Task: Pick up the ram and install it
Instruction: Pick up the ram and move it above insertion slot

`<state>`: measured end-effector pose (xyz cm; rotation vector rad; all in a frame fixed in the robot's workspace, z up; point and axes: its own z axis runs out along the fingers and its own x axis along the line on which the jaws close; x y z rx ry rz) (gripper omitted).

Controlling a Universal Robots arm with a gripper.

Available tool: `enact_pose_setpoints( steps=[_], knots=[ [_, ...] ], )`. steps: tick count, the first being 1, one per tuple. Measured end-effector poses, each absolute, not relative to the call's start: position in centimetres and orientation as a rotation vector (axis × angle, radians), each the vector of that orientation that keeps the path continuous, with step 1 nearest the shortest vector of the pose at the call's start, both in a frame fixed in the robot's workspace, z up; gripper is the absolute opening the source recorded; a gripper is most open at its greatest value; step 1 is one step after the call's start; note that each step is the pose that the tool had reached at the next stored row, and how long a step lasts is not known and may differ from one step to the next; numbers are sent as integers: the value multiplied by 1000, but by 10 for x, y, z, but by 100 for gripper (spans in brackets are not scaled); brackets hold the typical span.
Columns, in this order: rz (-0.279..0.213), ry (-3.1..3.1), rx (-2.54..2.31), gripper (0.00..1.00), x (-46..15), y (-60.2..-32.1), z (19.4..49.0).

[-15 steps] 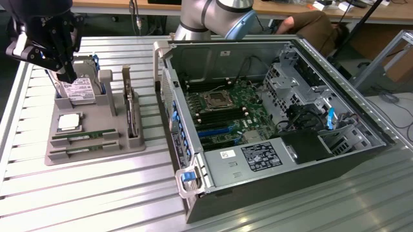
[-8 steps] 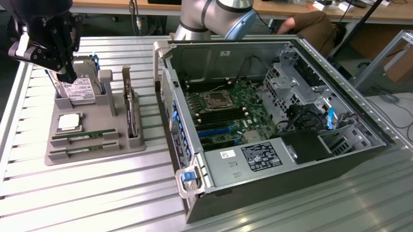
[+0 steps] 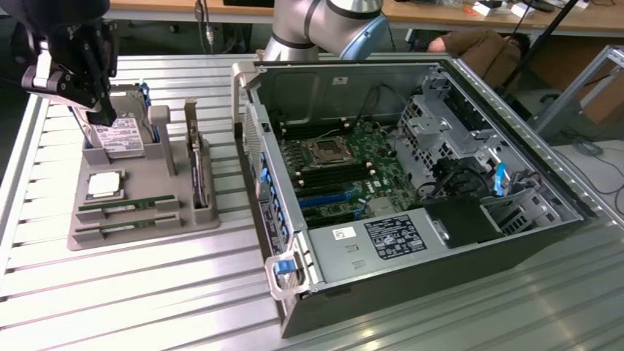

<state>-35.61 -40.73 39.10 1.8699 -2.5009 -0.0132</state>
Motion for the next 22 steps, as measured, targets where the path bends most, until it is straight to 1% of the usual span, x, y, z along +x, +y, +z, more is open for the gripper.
enact_pose_setpoints(
  steps=[8, 16, 20, 22],
  knots=[
    [-11, -2386, 2013, 10, -356, -407, 391],
    [-11, -2382, 2018, 10, -356, -407, 391],
    [-11, -2382, 2018, 36, -356, -407, 391],
    [-11, -2382, 2018, 36, -356, -407, 391]
  ],
)
